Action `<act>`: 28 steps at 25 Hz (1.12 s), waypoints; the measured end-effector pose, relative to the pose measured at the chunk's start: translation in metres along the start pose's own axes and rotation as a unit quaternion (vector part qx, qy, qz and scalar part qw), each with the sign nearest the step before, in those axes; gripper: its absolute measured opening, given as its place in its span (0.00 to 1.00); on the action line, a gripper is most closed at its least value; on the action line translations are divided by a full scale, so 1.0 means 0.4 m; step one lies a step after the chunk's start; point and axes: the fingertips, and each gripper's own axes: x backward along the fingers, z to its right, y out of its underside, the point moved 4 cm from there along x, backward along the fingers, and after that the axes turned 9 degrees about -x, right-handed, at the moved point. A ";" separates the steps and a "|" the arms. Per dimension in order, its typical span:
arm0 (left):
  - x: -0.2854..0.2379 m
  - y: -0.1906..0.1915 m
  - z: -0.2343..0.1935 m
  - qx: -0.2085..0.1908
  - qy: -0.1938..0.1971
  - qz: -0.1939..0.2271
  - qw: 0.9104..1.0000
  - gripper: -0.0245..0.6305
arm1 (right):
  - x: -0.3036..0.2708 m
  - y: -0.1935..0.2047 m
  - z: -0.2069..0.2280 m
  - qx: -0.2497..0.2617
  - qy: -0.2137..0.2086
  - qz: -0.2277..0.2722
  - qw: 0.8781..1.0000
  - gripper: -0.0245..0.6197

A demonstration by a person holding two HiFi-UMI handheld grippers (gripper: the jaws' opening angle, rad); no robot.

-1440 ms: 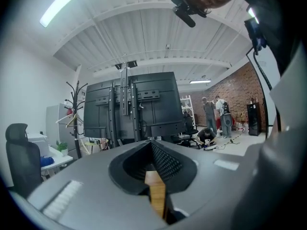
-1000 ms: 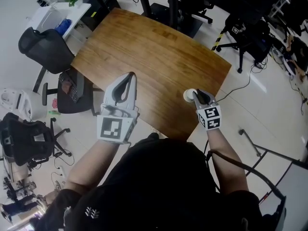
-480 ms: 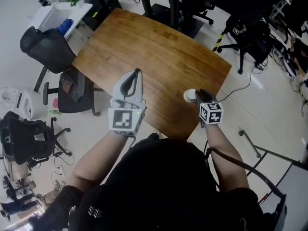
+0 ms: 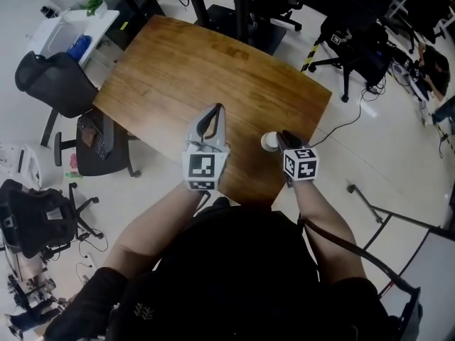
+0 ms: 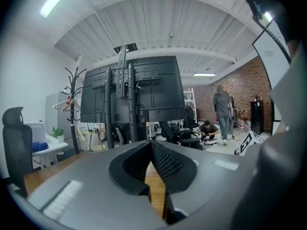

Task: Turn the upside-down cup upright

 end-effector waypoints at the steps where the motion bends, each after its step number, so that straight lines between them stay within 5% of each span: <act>1: -0.004 0.000 0.005 0.001 0.006 0.001 1.000 0.04 | 0.001 0.003 -0.001 -0.006 -0.004 0.003 1.000 0.17; 7: -0.033 -0.013 0.026 -0.002 0.044 -0.003 0.999 0.04 | 0.008 0.003 -0.018 -0.006 -0.007 0.009 1.000 0.09; 15: -0.049 -0.003 0.031 -0.012 0.059 -0.012 0.998 0.04 | 0.043 -0.028 -0.024 0.081 0.042 0.022 0.996 0.08; 23: -0.048 -0.022 0.034 -0.015 0.066 0.001 0.998 0.04 | 0.064 -0.044 -0.020 0.188 0.129 0.003 0.974 0.08; 28: -0.040 -0.031 0.025 -0.017 0.066 0.007 0.998 0.04 | 0.046 -0.025 -0.045 0.234 0.143 -0.016 0.962 0.08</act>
